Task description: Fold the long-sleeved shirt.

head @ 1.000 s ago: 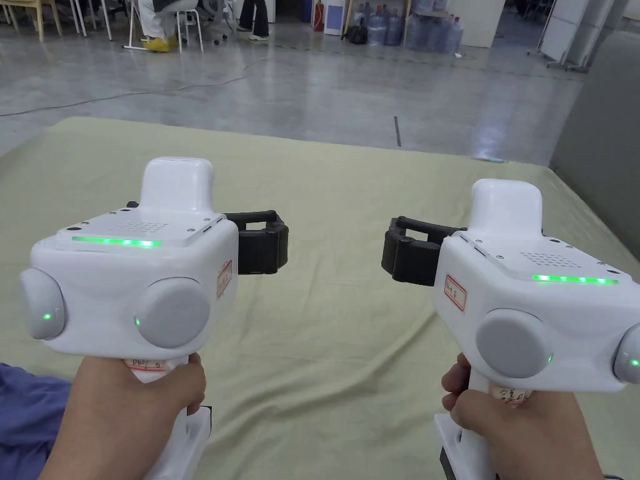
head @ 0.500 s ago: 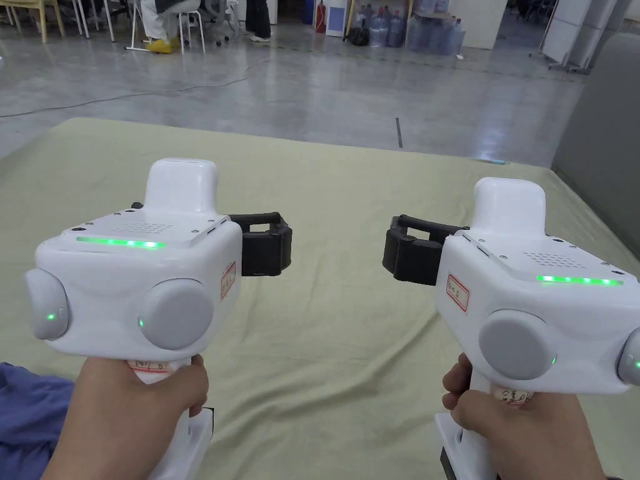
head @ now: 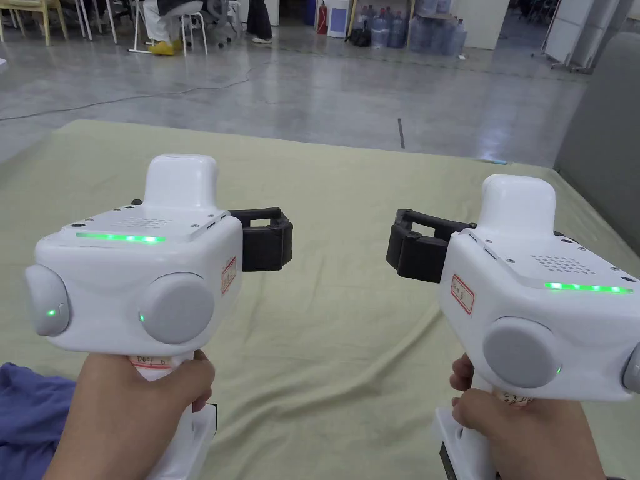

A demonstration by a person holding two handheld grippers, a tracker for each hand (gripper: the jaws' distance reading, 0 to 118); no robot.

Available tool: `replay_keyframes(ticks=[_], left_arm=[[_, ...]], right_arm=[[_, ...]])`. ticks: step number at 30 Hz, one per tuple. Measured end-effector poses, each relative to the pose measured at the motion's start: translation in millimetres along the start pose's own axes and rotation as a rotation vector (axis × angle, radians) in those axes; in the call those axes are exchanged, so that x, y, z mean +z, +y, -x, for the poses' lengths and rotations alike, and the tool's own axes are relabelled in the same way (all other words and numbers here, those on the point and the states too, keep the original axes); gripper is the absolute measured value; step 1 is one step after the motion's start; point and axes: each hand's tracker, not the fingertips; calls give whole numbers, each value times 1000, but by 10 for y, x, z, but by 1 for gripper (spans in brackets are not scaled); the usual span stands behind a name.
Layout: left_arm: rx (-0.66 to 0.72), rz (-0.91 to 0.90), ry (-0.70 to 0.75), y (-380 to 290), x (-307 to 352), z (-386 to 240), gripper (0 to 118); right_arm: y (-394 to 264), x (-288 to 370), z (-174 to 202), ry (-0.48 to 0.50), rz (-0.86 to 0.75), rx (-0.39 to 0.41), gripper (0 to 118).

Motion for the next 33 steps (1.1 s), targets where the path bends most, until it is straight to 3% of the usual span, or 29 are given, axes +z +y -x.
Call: replay_keyframes(ticks=[3,4,5,6,7,8,10,13,17,20,24,26,29,33], left_arm=[[-29,-27,-18,-14,26,8,118],[-36,-53,-59,-16,55,7,100],[-21,-65,-65,-19,67,7,47],[-19,-42,-71,-23,34,-4,0],[-19,-48,-79,-35,38,-12,0],[-33,-34,-108,-45,31,-34,0],[-51,-37,-102,-88,43,-102,0],[-52,-48,-108,-144,61,-59,0],[-2,-44,-20,-92,185,406,0],[24,-2,132,-111,420,1028,0],[90,35,443,-269,947,1877,0],[90,81,524,-357,1080,2146,0],[138,147,482,-544,1061,2381,0],[143,278,409,-1006,563,2465,0]], right_arm=[[6,18,-24,10,-6,-25,118],[7,42,-33,13,-1,-36,116],[3,66,-30,17,1,-44,105],[-12,67,-14,19,-8,-21,64],[-19,27,21,-26,15,42,3],[-42,45,19,-60,17,58,3],[-84,68,-31,14,18,45,3],[-74,95,-50,7,19,24,3],[14,-55,273,75,34,37,3],[41,-112,931,305,43,40,3],[-22,64,1876,704,90,69,3],[-79,172,2156,800,103,83,3],[-139,264,2265,852,100,112,3],[-222,217,2075,790,122,183,3]])
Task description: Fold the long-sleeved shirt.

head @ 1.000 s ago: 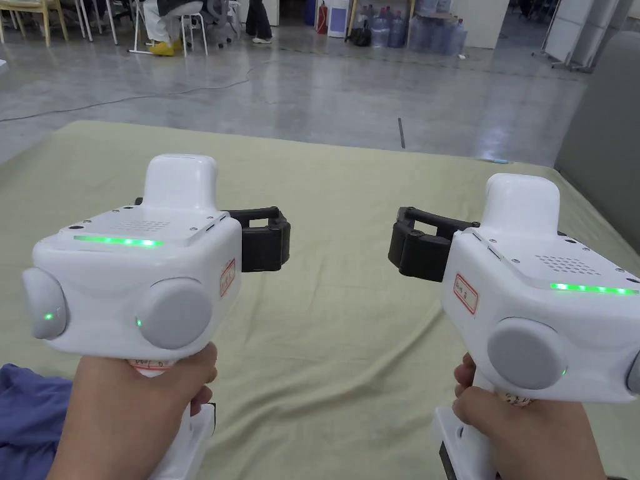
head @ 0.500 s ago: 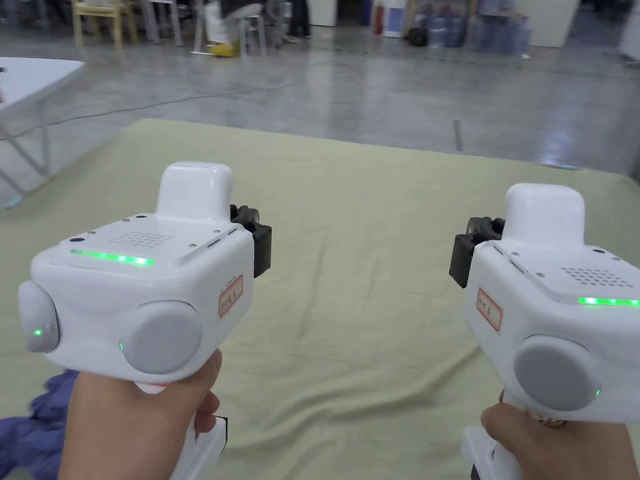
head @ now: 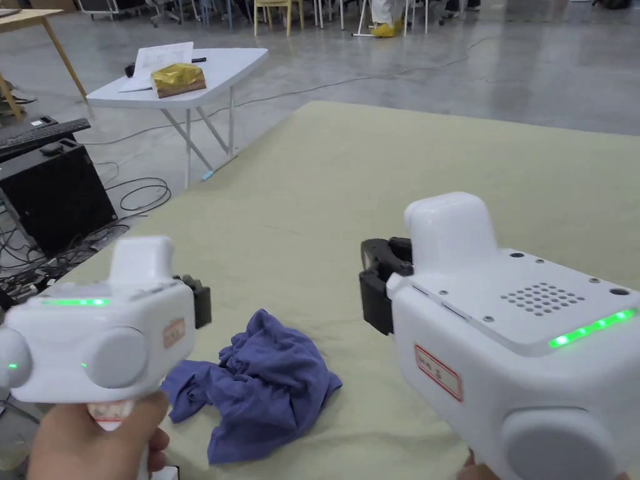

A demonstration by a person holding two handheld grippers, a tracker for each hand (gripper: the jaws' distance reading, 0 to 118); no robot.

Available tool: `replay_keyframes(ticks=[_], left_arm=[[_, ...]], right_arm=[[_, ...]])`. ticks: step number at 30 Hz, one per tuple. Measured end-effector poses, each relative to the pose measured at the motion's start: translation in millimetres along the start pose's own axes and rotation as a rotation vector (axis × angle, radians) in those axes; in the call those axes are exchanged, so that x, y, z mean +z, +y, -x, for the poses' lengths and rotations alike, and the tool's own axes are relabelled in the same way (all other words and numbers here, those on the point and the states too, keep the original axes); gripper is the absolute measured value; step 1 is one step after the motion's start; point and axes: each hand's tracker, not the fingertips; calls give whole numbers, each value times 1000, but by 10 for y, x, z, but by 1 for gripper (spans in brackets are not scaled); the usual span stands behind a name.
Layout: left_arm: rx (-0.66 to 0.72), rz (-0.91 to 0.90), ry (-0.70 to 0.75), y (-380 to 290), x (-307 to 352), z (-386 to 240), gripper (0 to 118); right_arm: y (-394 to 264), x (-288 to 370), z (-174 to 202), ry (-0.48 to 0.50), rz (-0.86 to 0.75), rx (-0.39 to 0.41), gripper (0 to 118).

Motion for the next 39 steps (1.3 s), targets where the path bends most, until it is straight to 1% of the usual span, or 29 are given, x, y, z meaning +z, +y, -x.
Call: replay_keyframes(ticks=[1,2,3,4,5,6,7,9,10,12,13,14,15,16,17,18,19,20,21,22,23,26,28,30,33,35,37,39], left_arm=[[21,41,-24,-93,-200,-23,0],[60,73,-58,-198,-363,-42,8],[115,114,-109,-300,-562,-43,33],[147,202,-140,-387,-794,-69,103],[155,216,-188,-409,-950,-87,118],[146,227,-183,-650,-984,-169,118],[118,262,-132,-755,-1088,-228,118],[97,285,-94,-910,-1285,-296,118],[91,304,-64,-618,-1572,-258,118],[52,398,1,-587,-1871,-257,118],[46,454,2,-581,-2019,-238,106],[89,490,-47,-605,-2102,-208,67],[203,539,-143,-584,-2195,-111,12],[335,564,-193,-522,-2190,12,8],[397,508,-213,-423,-2094,77,8],[349,427,-229,-277,-1882,34,8],[232,334,-201,-72,-1740,4,8],[173,309,-192,114,-1593,-44,8],[183,277,-233,328,-1410,-70,8],[213,233,-316,575,-1217,-173,8],[268,245,-397,754,-1008,-269,8],[134,53,-447,1463,-173,-617,8],[88,-59,-536,1895,355,-870,8],[61,-137,-616,2213,747,-1085,8],[22,-222,-747,2487,1207,-1521,8],[-34,-232,-808,2542,1349,-1812,8],[-77,-222,-859,2486,1412,-2203,8],[-112,-195,-876,2346,1203,-2553,8]], right_arm=[[-45,39,-70,-30,18,-2,3],[-77,66,-145,-45,38,-12,3],[-116,97,-230,-66,56,-27,3],[-154,127,-311,-93,70,-43,3],[-198,166,-375,-116,81,-55,3],[-238,194,-448,-140,91,-68,3],[-273,216,-511,-166,101,-82,3],[-338,273,-609,-195,122,-105,3],[-360,293,-655,-201,130,-115,3],[-387,335,-713,-224,136,-128,3],[-397,372,-730,-233,135,-131,3],[-400,397,-742,-240,134,-131,3],[-402,417,-753,-253,134,-130,3],[-404,434,-764,-270,133,-128,3],[-408,452,-768,-277,132,-128,3],[-408,465,-784,-276,131,-129,3],[-405,474,-799,-276,131,-132,3],[-399,483,-809,-277,128,-139,3],[-392,501,-822,-277,122,-150,3],[-378,534,-833,-276,109,-166,3],[-360,564,-844,-275,100,-176,3],[-274,704,-873,-290,61,-198,3],[-200,834,-903,-296,22,-201,3],[-125,970,-935,-319,-21,-196,3],[-30,1206,-1034,-362,-81,-209,3],[21,1383,-1123,-401,-116,-213,3],[62,1600,-1234,-459,-155,-218,3],[77,1812,-1338,-535,-182,-221,3]])
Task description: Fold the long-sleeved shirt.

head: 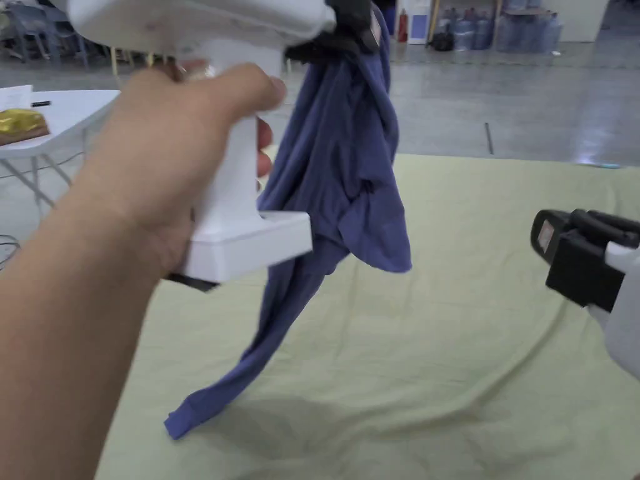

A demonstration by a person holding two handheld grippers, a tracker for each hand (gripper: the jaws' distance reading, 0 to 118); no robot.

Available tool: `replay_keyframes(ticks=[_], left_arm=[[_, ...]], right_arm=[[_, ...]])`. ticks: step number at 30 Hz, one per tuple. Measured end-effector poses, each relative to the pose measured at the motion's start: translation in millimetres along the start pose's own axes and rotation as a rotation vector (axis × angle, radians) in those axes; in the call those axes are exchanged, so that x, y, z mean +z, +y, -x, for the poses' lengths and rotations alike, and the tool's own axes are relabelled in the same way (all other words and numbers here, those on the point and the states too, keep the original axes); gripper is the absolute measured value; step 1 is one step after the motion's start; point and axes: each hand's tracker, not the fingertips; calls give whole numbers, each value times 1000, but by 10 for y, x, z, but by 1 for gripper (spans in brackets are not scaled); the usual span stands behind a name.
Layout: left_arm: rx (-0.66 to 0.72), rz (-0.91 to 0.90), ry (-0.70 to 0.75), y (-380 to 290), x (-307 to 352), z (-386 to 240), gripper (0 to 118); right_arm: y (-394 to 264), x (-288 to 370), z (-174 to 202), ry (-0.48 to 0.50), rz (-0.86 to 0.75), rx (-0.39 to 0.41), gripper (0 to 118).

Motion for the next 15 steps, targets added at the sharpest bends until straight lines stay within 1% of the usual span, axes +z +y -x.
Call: replay_keyframes(ticks=[2,4,6,8,9,11,13,14,15], left_arm=[[-14,75,0,-354,-377,-176,8],[0,206,-27,-948,-796,-367,8],[55,347,-37,-1628,-1209,-462,8],[90,480,12,-2448,-1547,-506,8],[121,585,16,-2949,-1712,-519,8],[202,763,-18,-3710,-1899,-500,8],[265,893,-22,-4197,-1984,-448,9],[291,904,-9,-4266,-1984,-412,28],[312,881,10,-4263,-1912,-403,76]], right_arm=[[49,109,-182,-77,-22,12,3],[52,191,-364,-159,-22,28,3],[1,226,-514,-214,-4,39,3],[-101,238,-642,-238,15,30,3],[-179,242,-714,-253,28,17,3],[-331,219,-824,-287,57,-16,3],[-465,190,-913,-276,106,-40,3],[-518,169,-936,-270,124,-43,3],[-568,148,-952,-269,139,-41,3]])
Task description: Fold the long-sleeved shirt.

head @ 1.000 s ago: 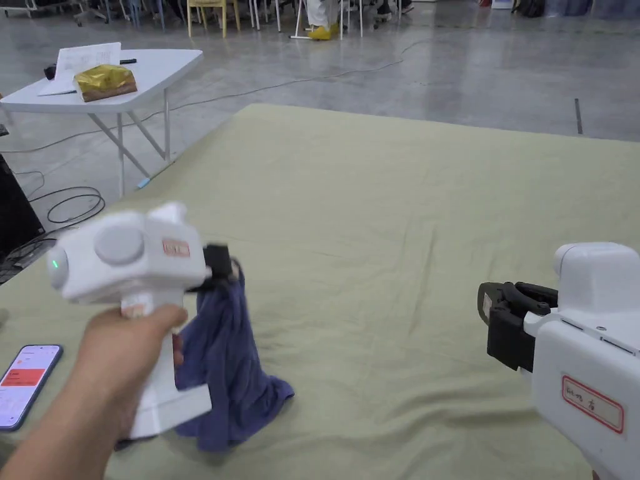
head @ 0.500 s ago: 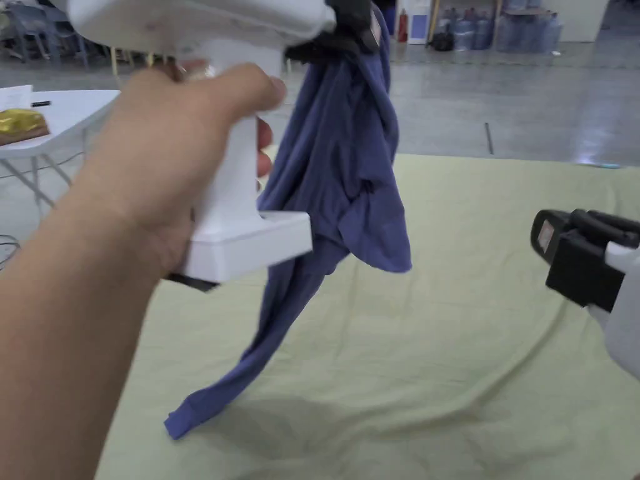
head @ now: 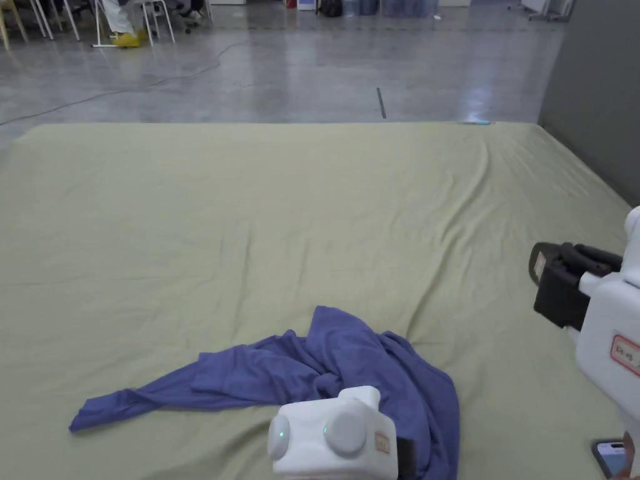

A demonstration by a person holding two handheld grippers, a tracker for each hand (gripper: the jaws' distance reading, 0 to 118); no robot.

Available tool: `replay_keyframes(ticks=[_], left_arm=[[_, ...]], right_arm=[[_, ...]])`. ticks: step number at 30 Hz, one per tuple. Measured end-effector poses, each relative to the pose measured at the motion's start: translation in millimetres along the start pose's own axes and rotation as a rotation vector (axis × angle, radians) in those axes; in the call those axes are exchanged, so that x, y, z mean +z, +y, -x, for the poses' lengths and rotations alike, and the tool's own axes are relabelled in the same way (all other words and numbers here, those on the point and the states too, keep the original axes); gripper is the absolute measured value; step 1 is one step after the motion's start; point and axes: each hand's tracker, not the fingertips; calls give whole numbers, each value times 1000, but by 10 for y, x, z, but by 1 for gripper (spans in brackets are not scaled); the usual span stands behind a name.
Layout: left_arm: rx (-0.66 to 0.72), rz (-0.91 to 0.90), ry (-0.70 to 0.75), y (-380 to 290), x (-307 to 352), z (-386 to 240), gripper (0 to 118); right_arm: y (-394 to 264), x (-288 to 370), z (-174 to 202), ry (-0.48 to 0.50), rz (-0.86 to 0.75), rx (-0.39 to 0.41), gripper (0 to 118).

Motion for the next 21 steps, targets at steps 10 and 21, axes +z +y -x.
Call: replay_keyframes(ticks=[10,21], left_arm=[[-81,-418,120,117,1592,519,115],[157,-214,186,-242,1113,1360,0]], right_arm=[[-300,-109,145,113,69,10,3],[-1001,-468,307,169,331,10,3]])
